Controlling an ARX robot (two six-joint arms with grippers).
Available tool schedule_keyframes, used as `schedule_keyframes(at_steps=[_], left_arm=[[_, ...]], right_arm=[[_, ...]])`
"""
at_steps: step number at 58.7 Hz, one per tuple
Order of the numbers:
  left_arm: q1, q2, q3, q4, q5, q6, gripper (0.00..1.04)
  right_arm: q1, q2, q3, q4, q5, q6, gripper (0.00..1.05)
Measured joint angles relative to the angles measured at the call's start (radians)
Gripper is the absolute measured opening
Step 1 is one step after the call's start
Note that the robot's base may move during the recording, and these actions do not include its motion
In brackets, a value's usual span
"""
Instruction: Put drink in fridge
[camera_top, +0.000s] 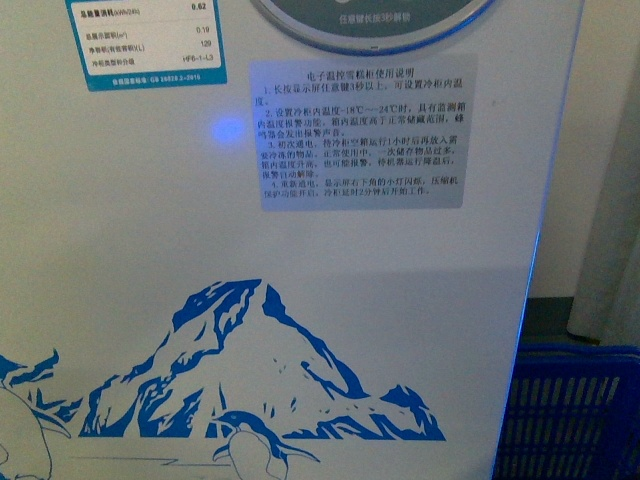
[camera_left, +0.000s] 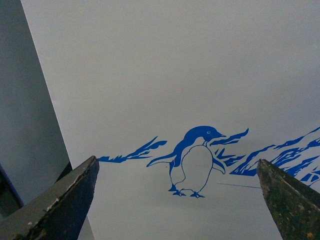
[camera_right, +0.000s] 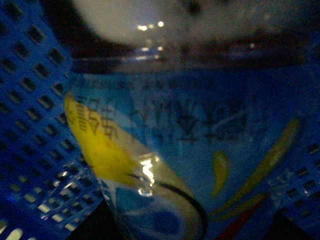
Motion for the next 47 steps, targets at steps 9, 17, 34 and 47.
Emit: schedule_keyframes(at_steps=[9, 17, 34, 47], left_arm=[[0.000, 0.000, 0.000, 0.000, 0.000, 0.000, 0.97], [0.000, 0.000, 0.000, 0.000, 0.000, 0.000, 0.97], [0.000, 0.000, 0.000, 0.000, 0.000, 0.000, 0.97], [0.000, 0.000, 0.000, 0.000, 0.000, 0.000, 0.97]], right_arm=[[-0.015, -0.149, -0.100, 0.062, -0.025, -0.052, 0.37], [-0.022, -0.325, -0.190, 0.136, -0.050, -0.120, 0.37], [-0.046, -1.034, -0.504, 0.259, -0.219, -0.362, 0.37], [-0.055, -1.654, -0.708, 0.208, -0.303, -0.505, 0.37]])
